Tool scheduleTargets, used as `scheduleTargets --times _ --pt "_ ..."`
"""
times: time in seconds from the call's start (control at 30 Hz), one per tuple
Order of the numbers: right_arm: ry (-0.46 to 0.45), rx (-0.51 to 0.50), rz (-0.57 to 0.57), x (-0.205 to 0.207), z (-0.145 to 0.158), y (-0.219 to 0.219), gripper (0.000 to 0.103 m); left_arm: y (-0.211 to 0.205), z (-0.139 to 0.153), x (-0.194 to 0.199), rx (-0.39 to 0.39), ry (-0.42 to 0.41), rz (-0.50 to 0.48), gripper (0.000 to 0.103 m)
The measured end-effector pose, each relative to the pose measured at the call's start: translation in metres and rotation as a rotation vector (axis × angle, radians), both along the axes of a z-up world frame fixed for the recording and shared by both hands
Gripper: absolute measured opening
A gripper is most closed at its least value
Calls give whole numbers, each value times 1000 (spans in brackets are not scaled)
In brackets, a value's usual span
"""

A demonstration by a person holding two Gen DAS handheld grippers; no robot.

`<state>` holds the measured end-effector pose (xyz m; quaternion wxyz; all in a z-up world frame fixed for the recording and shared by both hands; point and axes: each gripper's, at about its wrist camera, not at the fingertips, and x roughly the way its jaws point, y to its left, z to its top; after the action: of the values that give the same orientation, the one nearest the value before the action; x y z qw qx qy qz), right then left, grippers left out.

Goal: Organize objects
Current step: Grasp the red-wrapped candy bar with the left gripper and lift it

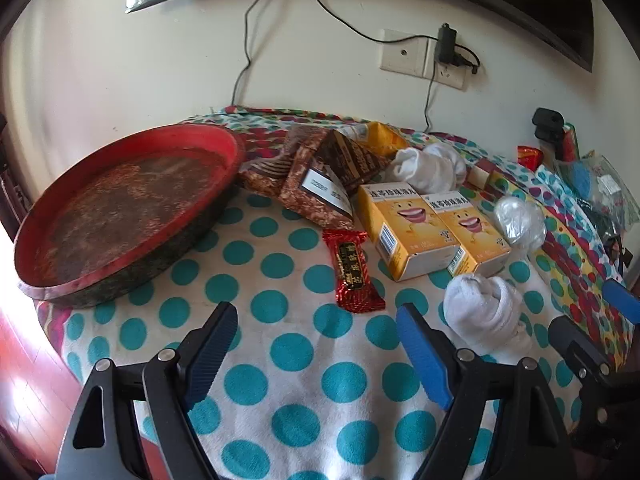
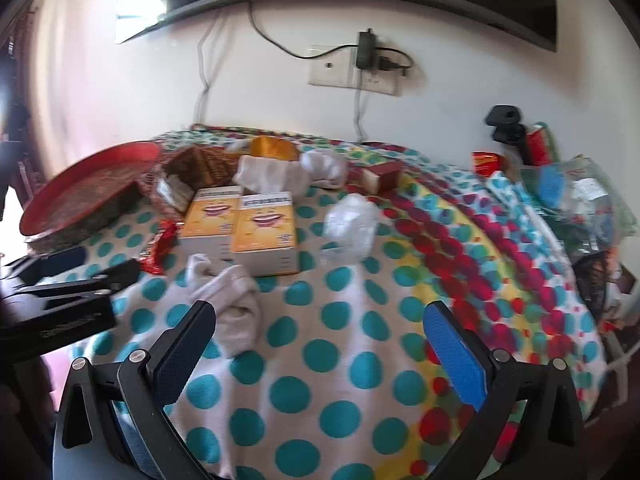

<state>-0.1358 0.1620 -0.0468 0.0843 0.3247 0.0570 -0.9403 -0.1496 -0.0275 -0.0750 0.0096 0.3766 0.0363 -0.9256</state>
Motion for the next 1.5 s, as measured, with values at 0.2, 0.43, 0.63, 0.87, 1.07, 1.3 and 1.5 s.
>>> scheduleTargets --times 0.2,0.43,0.63,0.87,1.07,1.3,1.5 --pt "-1 -55 37 -1 2 2 103 8 1 -17 -34 -19 -45 84" --pt "-51 -107 55 -7 2 7 103 7 -8 -39 5 -68 -18 74" --pt "-98 -146 62 -11 -3 10 103 8 -14 -47 -9 -79 1 43" --pt "-105 -141 81 -10 -6 6 103 3 -12 -48 20 -80 -8 24" --pt "-101 -137 84 -10 -6 3 103 -5 -9 -39 23 -67 4 23" --pt "-110 -140 99 -9 -7 0 103 -35 22 -19 20 5 47 23" --pt "-111 -133 123 -5 -9 -7 103 -108 47 -14 10 43 209 23"
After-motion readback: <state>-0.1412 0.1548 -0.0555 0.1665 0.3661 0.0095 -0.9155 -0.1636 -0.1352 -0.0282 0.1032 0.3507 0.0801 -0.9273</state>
